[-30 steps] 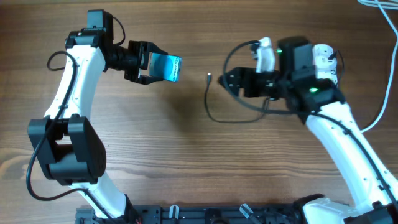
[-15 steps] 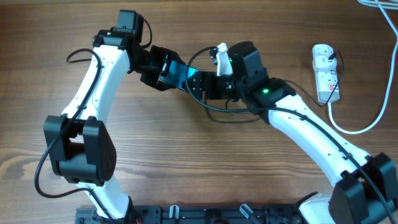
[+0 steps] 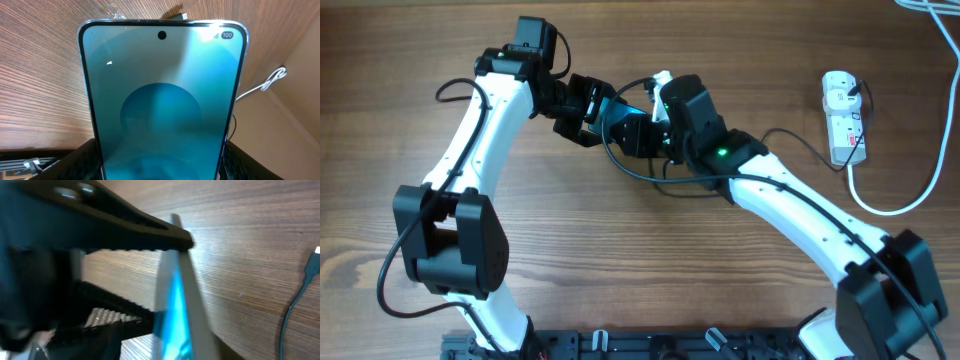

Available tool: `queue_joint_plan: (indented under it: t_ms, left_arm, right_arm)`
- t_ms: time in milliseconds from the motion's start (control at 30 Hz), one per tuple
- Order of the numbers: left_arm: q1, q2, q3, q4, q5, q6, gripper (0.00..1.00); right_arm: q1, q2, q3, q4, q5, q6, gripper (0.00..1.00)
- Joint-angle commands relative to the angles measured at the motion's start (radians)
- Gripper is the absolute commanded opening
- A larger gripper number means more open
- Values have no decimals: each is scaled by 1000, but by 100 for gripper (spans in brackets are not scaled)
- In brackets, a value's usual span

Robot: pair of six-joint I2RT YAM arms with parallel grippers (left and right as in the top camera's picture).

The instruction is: Plug charger to phone and switch on socket

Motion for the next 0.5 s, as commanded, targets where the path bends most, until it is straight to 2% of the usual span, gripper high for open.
queue_joint_plan:
  t_ms: [0, 300, 367, 433, 467]
  left_arm:
    - [-3, -18, 19, -1, 38, -14, 33]
    - [-3, -18, 19, -12, 38, -14, 34]
    - [-3, -17, 19, -14, 38, -14, 35]
    - [-3, -17, 19, -16, 38, -14, 37]
    - [-3, -18, 19, -16, 38, -14, 40]
  right_arm:
    - [5, 37, 22, 5, 23, 0, 40]
    - [5, 38, 22, 36, 23, 0, 31]
    - [5, 38, 22, 42, 23, 0, 24]
    - [5, 37, 22, 45, 23, 14, 13]
    - [5, 38, 22, 45, 20, 28, 4]
